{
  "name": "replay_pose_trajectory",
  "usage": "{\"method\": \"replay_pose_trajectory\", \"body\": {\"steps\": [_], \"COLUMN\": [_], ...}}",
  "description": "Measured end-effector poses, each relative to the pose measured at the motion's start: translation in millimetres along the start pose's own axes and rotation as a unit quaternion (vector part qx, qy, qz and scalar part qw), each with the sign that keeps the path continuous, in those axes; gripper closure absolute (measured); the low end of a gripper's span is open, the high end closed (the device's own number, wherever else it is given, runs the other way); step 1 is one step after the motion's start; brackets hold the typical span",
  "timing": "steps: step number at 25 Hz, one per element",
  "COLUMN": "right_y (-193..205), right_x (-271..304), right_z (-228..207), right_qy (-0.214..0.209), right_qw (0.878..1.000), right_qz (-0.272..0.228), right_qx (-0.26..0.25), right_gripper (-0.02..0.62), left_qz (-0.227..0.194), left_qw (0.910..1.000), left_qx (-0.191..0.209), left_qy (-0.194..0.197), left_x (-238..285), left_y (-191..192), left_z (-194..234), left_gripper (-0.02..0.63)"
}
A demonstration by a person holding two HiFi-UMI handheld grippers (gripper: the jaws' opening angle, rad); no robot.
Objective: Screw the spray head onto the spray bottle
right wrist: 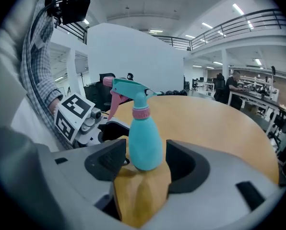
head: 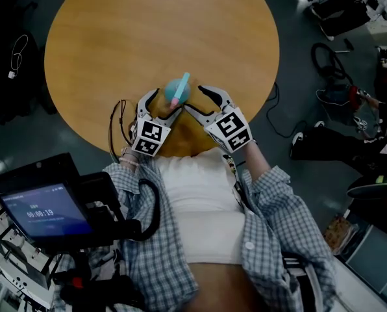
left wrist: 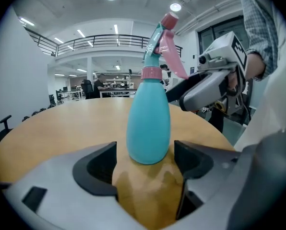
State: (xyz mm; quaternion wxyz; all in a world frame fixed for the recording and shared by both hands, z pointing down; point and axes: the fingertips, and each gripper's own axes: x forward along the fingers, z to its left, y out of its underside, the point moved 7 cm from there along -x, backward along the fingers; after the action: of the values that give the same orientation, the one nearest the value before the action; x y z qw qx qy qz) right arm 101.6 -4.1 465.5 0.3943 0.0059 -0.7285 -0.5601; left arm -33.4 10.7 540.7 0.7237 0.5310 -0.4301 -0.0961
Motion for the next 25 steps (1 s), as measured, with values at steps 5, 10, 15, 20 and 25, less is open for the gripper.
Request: {"method": "replay_pose_trajectory", "body": {"steps": [5,10,15,20,25], "right_y": [14.4,19.7,21.9,26.6,38.5], "right_x": [-0.6,-4.7,-10.0,-13.1,-14.6], "right_z": [-4.9,-10.3,-7.2,-0.4,5.3], "right_qy": [0.047,0.073,0.061,0.058,0.048], "right_qw": [0.999,0.996,0.993,0.995,0.993], "right_qz": [0.001,-0.009,-0.023,-0.019,-0.01], "right_qx": [0.005,0.051,0.097,0.085,0.105], "right_gripper": [0.519,0.6,0.601,0.601,0.601], "left_qz": [-0.003,-0.018,-0.023,-0.022,-0.016], "left_qw": [0.9997,0.9986,0.9982,0.999,0.9988], "left_qx": [-0.003,-0.018,-0.018,-0.01,-0.015], "left_qy": [-0.024,-0.046,-0.052,-0.037,-0.044], "left_x": [-13.4,-27.2,-38.4,-45.7,-47.7], "left_y": [3.4,-3.0,-6.7,-5.9,-0.3], "left_z": [5.2,10.1,8.6,1.8,2.0], "left_gripper": [0.355,0.526,0.599,0.6,0.6]}}
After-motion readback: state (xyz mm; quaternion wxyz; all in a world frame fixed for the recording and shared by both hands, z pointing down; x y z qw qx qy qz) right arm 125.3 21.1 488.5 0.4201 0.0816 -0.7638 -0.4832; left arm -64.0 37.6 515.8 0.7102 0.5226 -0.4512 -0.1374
